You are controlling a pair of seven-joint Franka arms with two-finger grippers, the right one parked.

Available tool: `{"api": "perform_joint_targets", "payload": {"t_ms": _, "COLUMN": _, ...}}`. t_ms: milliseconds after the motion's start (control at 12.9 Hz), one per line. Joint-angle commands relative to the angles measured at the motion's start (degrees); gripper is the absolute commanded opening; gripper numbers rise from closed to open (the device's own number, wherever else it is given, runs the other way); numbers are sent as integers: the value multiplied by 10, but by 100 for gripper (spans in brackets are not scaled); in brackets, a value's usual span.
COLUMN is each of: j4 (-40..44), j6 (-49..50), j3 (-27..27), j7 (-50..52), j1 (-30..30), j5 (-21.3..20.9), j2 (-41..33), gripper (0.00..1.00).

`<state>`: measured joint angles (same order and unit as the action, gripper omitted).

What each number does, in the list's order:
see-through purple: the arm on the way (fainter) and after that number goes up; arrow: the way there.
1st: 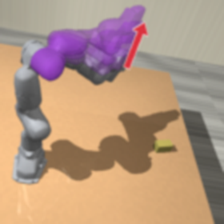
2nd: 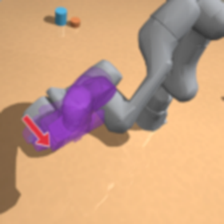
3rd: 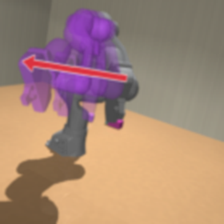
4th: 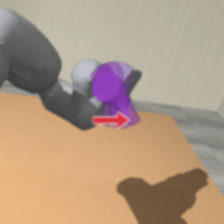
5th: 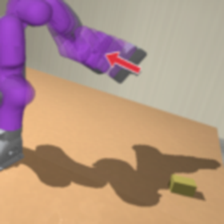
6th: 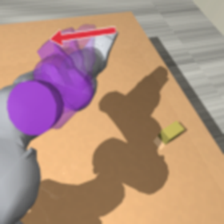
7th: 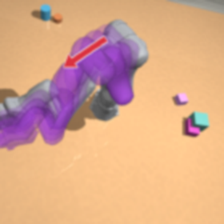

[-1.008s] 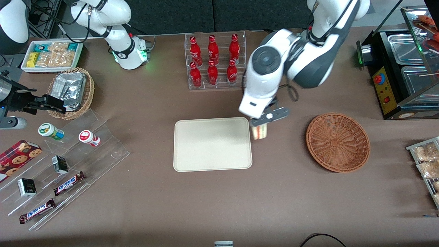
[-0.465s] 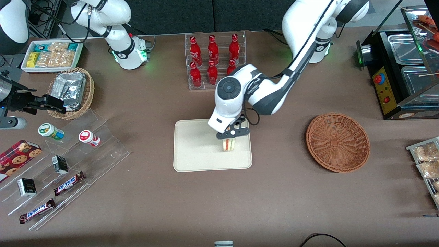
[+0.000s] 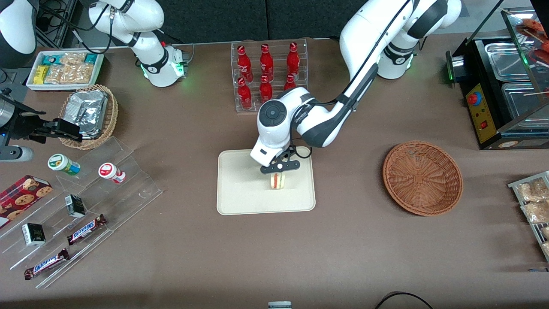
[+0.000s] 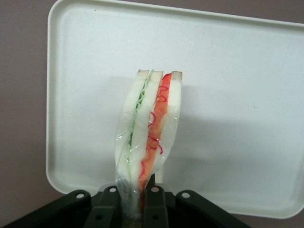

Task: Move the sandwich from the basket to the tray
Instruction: 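Carry the sandwich over the cream tray and lower it, then open the left gripper to release the sandwich on the tray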

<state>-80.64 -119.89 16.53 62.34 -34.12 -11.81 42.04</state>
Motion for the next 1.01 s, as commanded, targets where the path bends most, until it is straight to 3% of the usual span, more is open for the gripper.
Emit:
{"api": "perform_joint_targets", "payload": {"t_ms": 0, "j4": 50, "j6": -1, "j3": -7, "j7": 34, "j1": -21, "j5": -40, "j2": 45, "gripper": 0}}
{"api": "perform_joint_targets", "payload": {"t_ms": 465, "j4": 83, "j6": -7, "j3": -9, "j7": 38, "j1": -38, "j5": -45, "j2": 79, "gripper": 0}}
{"api": "perform_joint_targets", "payload": {"t_ms": 543, "j4": 86, "j6": -7, "j3": -8, "j7": 38, "j1": -38, "j5": -45, "j2": 80, "gripper": 15}}
{"api": "perform_joint_targets", "payload": {"t_ms": 620, "j4": 86, "j6": -6, "j3": -9, "j7": 38, "j1": -37, "j5": -45, "j2": 80, "gripper": 20}}
{"api": "perform_joint_targets", "payload": {"t_ms": 698, "j4": 85, "j6": -5, "j3": -9, "j7": 37, "j1": -38, "j5": -52, "j2": 80, "gripper": 20}}
{"api": "perform_joint_targets", "payload": {"t_ms": 775, "j4": 81, "j6": -5, "j3": -9, "j7": 38, "j1": -37, "j5": -70, "j2": 79, "gripper": 12}}
{"api": "perform_joint_targets", "payload": {"t_ms": 930, "j4": 80, "j6": -3, "j3": -9, "j7": 38, "j1": -36, "j5": -73, "j2": 78, "gripper": 11}}
